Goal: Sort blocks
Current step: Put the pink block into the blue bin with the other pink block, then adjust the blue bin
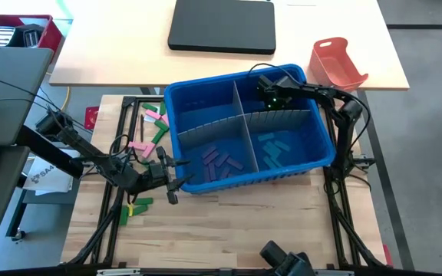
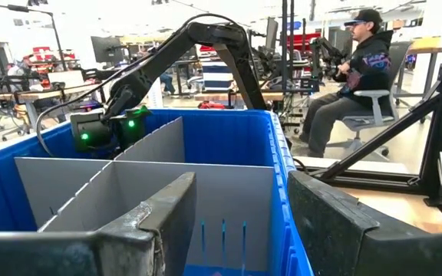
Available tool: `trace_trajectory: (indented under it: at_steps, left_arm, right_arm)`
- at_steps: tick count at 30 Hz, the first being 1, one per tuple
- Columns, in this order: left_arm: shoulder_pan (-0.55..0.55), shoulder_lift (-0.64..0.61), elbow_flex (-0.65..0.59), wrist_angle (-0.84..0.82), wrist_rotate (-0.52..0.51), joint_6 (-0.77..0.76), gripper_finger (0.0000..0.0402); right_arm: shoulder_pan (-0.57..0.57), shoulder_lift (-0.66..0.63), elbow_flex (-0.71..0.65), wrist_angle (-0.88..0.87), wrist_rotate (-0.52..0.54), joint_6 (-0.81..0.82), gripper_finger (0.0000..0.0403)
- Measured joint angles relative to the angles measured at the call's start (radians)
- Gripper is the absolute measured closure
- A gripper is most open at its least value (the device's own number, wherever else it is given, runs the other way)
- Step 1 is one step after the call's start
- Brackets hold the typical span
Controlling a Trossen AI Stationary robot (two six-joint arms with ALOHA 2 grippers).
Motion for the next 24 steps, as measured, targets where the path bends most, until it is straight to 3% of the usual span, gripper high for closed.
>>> trace_trajectory:
  at_steps: [7,15,20,24]
  left_arm:
    - [0.0,0.0,0.0,0.006,-0.013,-0.008,0.0204]
    - [-0.008,-0.006,0.0,0.004,-0.231,-0.146,0.0204]
    - [-0.011,-0.077,0.0,-0.055,-0.253,-0.272,0.0204]
    - [0.023,-0.215,0.003,-0.284,-0.227,-0.393,0.0204]
  right_arm:
    - [0.013,-0.055,0.028,-0.005,0.01,-0.056,0.0221]
    - [0.058,-0.297,0.034,-0.003,0.154,-0.131,0.0218]
    - [0.169,-0.503,0.034,-0.006,0.286,-0.161,0.0218]
    - [0.329,-0.652,0.034,-0.006,0.381,-0.152,0.0217]
